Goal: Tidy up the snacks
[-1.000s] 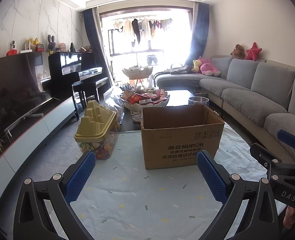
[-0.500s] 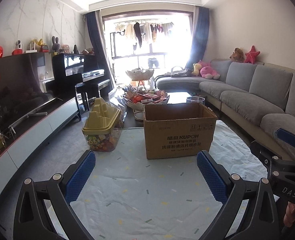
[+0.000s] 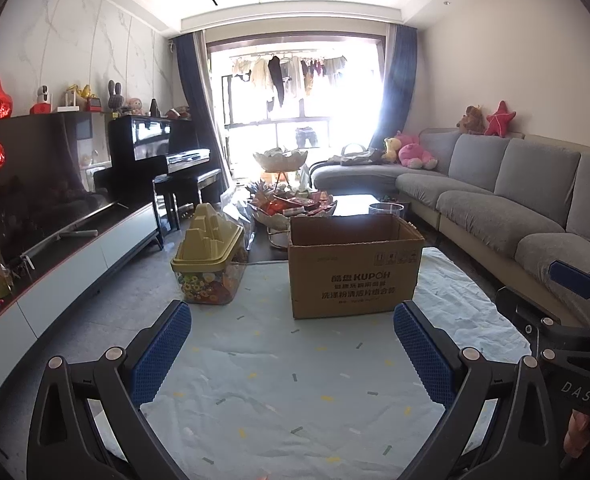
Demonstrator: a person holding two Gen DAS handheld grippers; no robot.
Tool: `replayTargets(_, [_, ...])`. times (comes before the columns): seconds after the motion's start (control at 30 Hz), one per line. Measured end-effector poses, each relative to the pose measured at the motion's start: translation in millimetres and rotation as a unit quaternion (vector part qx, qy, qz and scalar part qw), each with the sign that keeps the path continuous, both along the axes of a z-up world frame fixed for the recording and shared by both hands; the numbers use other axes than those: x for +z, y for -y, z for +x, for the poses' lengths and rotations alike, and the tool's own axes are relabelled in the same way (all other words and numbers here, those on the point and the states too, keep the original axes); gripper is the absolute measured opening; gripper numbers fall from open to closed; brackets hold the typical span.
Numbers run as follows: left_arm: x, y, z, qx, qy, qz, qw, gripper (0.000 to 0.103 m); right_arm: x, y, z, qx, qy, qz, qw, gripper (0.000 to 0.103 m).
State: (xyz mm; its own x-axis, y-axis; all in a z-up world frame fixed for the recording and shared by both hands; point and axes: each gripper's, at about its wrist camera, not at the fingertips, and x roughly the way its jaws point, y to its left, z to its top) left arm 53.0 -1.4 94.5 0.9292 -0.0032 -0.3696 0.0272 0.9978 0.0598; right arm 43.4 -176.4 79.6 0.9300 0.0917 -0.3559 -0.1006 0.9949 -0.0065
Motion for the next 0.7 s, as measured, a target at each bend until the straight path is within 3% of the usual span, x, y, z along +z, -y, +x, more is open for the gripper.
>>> replayTargets(0.7, [-5.4, 0.9, -7.7, -0.002, -0.004, 0.002, 1.0, 0.103, -3.0, -0.1, -9.4, 0.002, -0.001, 0.0, 1.0, 0.089])
